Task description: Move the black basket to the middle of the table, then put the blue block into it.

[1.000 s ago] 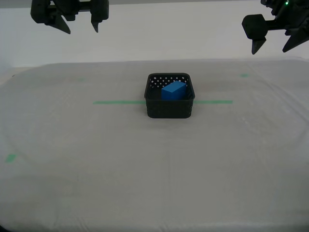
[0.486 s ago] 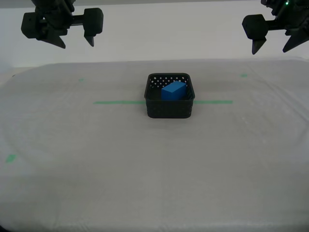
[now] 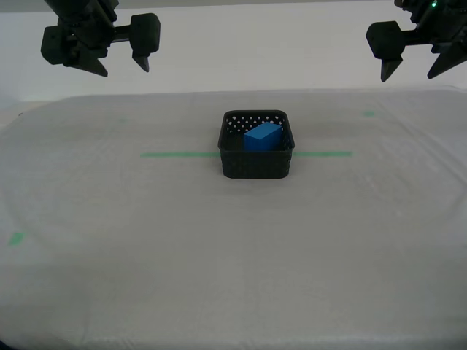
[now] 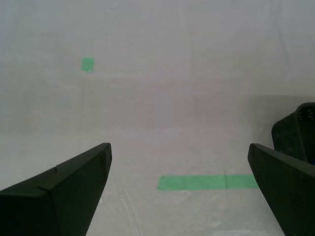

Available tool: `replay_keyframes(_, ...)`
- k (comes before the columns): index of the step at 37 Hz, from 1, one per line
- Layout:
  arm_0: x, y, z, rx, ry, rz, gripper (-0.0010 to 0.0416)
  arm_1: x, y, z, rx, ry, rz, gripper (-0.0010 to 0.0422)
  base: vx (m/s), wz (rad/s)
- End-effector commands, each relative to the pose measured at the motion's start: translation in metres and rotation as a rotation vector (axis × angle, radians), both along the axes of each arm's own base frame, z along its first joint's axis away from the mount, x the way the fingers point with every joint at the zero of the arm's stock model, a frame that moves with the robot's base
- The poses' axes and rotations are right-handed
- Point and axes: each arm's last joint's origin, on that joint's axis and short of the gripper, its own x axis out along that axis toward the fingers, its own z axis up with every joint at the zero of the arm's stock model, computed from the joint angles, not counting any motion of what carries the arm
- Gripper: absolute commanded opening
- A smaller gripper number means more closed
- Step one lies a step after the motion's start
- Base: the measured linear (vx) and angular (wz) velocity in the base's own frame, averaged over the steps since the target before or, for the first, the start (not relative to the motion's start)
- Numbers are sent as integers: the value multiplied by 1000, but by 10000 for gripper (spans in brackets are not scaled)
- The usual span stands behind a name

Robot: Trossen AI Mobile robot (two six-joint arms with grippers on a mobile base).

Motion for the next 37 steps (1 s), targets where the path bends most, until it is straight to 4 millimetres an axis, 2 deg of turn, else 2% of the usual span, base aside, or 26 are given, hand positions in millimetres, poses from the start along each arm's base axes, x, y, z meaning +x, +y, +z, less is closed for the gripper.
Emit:
replay_keyframes(1,0,0,1,0,-3,0,399,0,0,0,0,-2,-5,380,0,0)
replay_keyframes(37,0,0,1,0,-3,0,398,0,0,0,-1,-3,-4,380,0,0)
